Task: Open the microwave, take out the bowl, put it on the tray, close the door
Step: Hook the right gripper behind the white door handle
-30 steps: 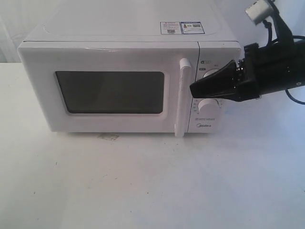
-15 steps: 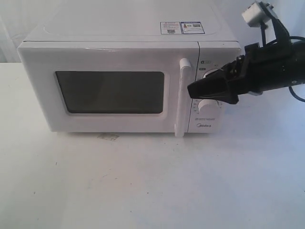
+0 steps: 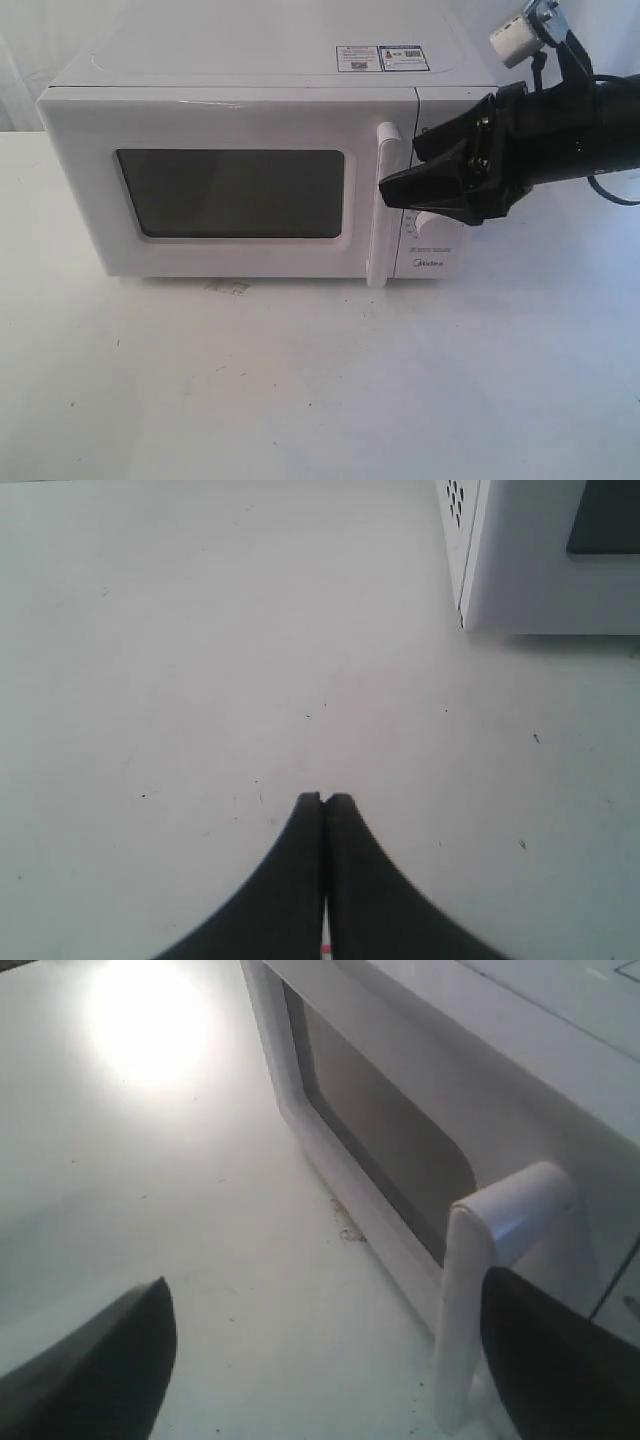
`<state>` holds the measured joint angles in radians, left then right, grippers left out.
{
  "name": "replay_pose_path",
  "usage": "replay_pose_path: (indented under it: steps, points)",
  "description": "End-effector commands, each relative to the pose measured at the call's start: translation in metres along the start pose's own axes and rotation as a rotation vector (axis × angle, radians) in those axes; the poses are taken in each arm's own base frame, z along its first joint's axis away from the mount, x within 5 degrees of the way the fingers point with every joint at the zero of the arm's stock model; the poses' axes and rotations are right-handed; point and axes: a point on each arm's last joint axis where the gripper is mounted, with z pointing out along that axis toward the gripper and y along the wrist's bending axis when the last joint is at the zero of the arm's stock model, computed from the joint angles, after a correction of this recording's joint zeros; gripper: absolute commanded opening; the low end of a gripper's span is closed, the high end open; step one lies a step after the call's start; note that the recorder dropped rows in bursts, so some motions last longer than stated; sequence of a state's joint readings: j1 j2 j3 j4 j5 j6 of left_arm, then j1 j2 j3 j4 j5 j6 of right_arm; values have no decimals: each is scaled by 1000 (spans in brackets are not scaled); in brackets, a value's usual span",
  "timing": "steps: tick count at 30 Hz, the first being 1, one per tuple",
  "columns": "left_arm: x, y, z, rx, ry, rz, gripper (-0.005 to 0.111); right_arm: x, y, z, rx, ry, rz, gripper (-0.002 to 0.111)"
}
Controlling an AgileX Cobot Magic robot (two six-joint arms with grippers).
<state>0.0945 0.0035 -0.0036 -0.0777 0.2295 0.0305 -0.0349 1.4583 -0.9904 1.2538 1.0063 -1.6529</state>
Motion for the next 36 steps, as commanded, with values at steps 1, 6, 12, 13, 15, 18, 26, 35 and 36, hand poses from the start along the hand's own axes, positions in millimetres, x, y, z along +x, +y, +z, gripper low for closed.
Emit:
replay_pose_path:
  steps: [1, 6, 12, 13, 15, 18, 26, 35, 36]
  points:
    - [1, 0, 0, 1, 2, -4, 0, 1, -6, 2, 67, -4, -37, 73]
    - [1, 0, 0, 1, 2, -4, 0, 12, -16, 11, 68, 26, -3, 70]
    - [1, 0, 0, 1, 2, -4, 0, 24, -26, 26, 15, 4, 43, 70]
    - [1, 0, 0, 1, 2, -4, 0, 24, -26, 28, 2, -13, 41, 70]
    - [1, 0, 0, 1, 2, -4, 0, 24, -27, 30, -8, -39, 35, 70]
    - [1, 0, 0, 1, 2, -4, 0, 23, -30, 31, 9, -55, 24, 70]
    - [1, 0, 0, 1, 2, -4, 0, 19, -34, 30, 50, -88, 37, 70]
    - [1, 0, 0, 1, 2, -4, 0, 11, -24, 52, 41, -136, 16, 61]
    - [1, 0, 0, 1, 2, -4, 0, 12, -25, 57, 48, -122, 15, 61]
